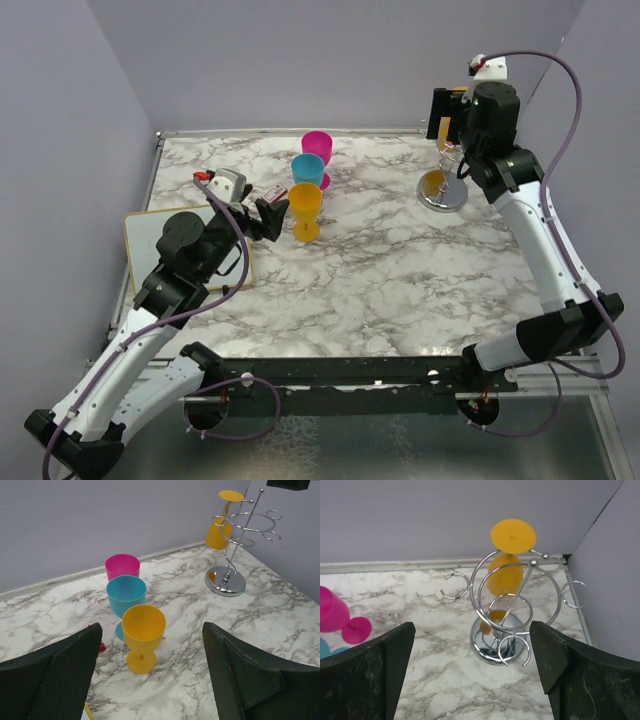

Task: Take the wine glass off the wine glass rack

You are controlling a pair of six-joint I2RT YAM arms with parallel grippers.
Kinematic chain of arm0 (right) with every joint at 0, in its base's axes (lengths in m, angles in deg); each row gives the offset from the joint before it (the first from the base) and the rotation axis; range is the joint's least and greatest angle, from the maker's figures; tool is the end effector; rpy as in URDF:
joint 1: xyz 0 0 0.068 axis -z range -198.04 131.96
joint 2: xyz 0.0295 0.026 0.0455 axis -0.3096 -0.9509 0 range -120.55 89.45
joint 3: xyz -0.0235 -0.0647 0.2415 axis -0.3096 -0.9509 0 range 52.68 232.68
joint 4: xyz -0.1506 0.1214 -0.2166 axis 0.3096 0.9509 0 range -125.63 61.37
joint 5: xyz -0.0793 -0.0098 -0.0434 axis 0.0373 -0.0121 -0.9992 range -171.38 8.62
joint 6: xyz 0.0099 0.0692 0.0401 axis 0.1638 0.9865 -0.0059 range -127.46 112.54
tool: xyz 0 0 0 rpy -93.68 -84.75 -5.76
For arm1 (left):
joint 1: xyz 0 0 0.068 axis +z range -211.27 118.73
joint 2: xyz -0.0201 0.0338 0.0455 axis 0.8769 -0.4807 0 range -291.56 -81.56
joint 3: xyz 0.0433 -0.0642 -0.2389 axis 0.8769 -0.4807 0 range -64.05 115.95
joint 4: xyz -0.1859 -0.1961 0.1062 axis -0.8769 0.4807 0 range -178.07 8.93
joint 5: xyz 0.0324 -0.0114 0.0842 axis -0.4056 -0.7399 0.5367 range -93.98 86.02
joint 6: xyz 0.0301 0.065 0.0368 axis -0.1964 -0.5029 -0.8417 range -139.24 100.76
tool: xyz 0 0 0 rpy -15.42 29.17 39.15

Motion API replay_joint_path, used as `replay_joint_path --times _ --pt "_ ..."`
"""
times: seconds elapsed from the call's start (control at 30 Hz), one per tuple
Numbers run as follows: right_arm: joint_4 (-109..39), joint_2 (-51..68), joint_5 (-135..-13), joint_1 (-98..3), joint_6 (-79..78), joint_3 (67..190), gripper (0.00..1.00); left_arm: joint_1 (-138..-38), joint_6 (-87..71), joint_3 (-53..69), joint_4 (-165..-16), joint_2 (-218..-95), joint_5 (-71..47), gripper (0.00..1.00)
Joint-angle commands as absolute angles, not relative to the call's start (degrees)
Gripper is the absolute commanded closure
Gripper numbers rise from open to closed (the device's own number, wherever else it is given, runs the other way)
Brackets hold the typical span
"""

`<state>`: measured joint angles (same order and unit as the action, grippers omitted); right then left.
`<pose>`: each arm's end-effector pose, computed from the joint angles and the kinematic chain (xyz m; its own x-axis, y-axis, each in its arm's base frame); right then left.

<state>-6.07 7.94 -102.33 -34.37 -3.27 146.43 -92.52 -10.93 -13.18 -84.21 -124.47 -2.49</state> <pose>0.3657 0.0812 0.4281 -0.2800 -0.0110 -0.9599 0.0855 0.9957 -0.0364 0.2155 -0.1287 0.3857 -0.0113 -0.1622 -0.9867 0.5001 0.8536 -0.1461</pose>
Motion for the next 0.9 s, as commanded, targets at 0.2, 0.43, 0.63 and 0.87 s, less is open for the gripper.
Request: replay_joint_path --times 0.2,0.43,0.63,0.87 --pt "-11.3 -8.3 -105.4 -30.2 -7.8 161.6 0.0 -94.7 -13.8 -13.7 -85.0 -125.3 1.9 0.15" --pt "-8.6 -18.8 -101.3 -27.0 -6.8 172.0 0.0 -94.7 -14.7 -13.9 -84.9 -126.4 3.2 0.1" --pt "-6.1 -23.8 -98.7 -24.3 -6.6 177.2 0.0 -94.7 -15.6 -14.0 -84.9 -127.2 3.5 0.08" --pt "-2.8 -28.6 -97.3 -22.2 -6.7 182.1 0.0 -94.7 -16.1 -14.0 -84.7 -127.5 4.7 0.07"
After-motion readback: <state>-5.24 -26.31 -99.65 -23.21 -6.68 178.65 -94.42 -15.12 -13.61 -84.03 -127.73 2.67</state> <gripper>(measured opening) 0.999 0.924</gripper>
